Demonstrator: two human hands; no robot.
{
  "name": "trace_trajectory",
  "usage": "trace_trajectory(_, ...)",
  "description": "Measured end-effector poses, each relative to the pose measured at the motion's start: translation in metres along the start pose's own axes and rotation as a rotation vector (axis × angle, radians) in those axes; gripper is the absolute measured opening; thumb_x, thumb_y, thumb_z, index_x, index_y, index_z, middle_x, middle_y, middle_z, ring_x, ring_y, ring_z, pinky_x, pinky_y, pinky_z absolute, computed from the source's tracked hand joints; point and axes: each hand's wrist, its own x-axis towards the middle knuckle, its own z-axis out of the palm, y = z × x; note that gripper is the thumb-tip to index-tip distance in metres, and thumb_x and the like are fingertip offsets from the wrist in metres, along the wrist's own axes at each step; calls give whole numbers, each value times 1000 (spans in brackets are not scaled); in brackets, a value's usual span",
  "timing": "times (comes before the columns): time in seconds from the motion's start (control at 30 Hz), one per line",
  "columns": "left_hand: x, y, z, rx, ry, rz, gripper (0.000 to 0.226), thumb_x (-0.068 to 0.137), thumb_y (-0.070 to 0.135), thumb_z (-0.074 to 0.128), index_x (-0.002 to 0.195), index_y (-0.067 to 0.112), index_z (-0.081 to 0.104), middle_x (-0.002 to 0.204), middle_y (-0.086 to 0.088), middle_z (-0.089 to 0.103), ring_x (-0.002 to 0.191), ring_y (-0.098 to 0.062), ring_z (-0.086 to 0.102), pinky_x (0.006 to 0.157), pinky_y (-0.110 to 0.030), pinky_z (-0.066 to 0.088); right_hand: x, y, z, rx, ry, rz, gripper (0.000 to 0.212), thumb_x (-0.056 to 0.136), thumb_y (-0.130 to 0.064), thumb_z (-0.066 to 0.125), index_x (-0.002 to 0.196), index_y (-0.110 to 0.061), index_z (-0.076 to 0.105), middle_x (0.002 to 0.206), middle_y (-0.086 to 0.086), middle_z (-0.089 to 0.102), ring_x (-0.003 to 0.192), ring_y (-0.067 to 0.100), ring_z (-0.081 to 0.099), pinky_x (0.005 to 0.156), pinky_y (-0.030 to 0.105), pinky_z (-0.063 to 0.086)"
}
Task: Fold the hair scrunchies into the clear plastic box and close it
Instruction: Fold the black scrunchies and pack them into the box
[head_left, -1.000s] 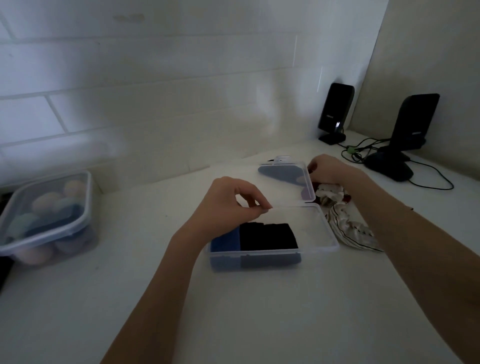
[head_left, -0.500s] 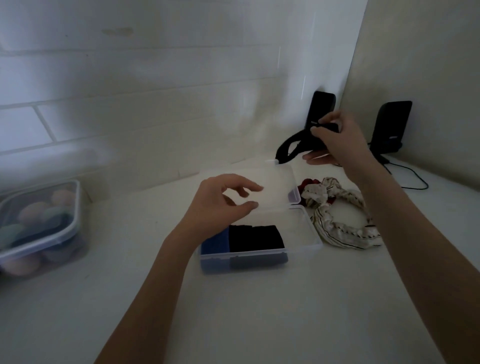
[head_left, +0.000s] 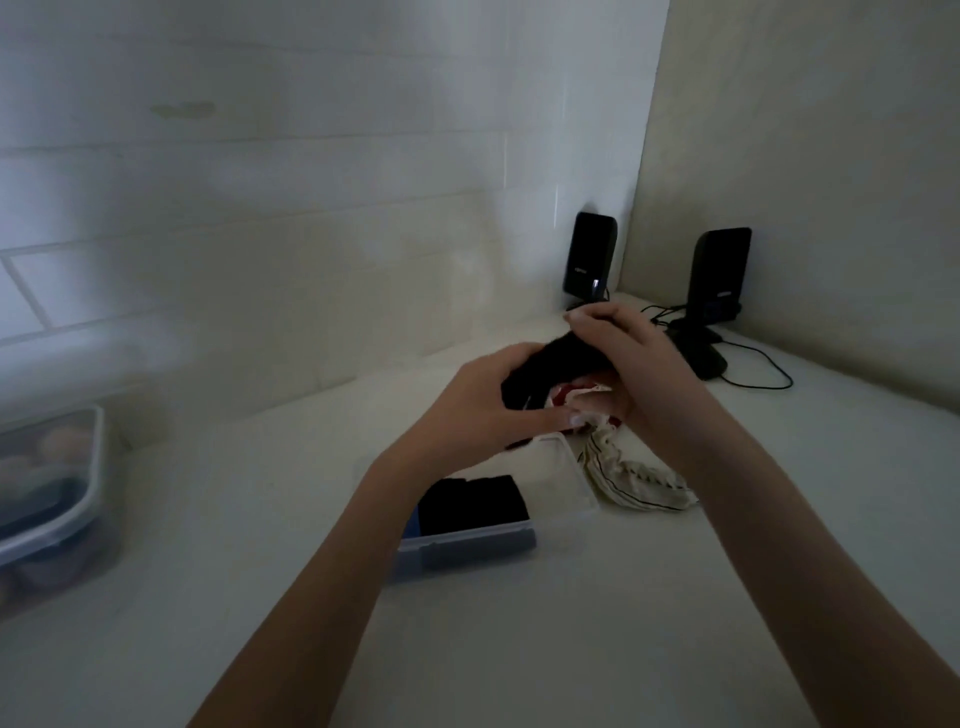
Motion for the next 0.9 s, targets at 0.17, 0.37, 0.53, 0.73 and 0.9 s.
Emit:
trace_trajectory(0.17, -3, -12, -2, -193, -22, -74, 17, 76, 37, 70, 91, 29, 68, 89, -7, 73, 84, -23, 72, 81, -40, 57, -3, 28, -12, 2, -126, -55, 45, 73, -17, 69, 117, -17, 57, 93, 3, 60, 82, 16, 65, 75, 31, 58)
trace_trajectory(0.37, -9, -3, -5, -494, -130, -175, 24, 96, 21, 45, 99, 5, 63, 75, -5, 73, 70, -19, 71, 68, -26, 58, -2, 40, -7, -9, -252, -172, 47, 71, -12, 75, 113, -5, 55, 88, 0, 65, 66, 14, 57, 61, 28, 49)
trace_trajectory(0.53, -13, -2, -3, -601, -302, -249, 40, 93, 39, 43, 109, 7, 62, 94, -9, 72, 87, -28, 70, 87, -36, 56, -6, 43, 1, 19, -113, -176, 10, 87, -5, 60, 96, 0, 61, 55, 1, 55, 44, 14, 45, 41, 27, 40)
trace_trajectory(0.73, -16, 1, 1, -510, -335, -202, 25, 93, 10, 50, 112, -5, 57, 88, -9, 71, 79, -19, 72, 72, -24, 57, -6, 41, -2, 26, 34, -221, 18, 84, -17, 61, 98, -7, 59, 78, 10, 66, 68, 31, 52, 60, 28, 46)
trace_trajectory(0.9, -18, 3, -2, -523, -280, -218, 17, 94, 9, 48, 97, 1, 63, 77, -5, 73, 71, -19, 73, 67, -24, 58, -12, 40, 1, 46, -205, -182, 45, 81, -18, 55, 125, -11, 53, 107, 8, 72, 69, 10, 67, 57, 22, 50)
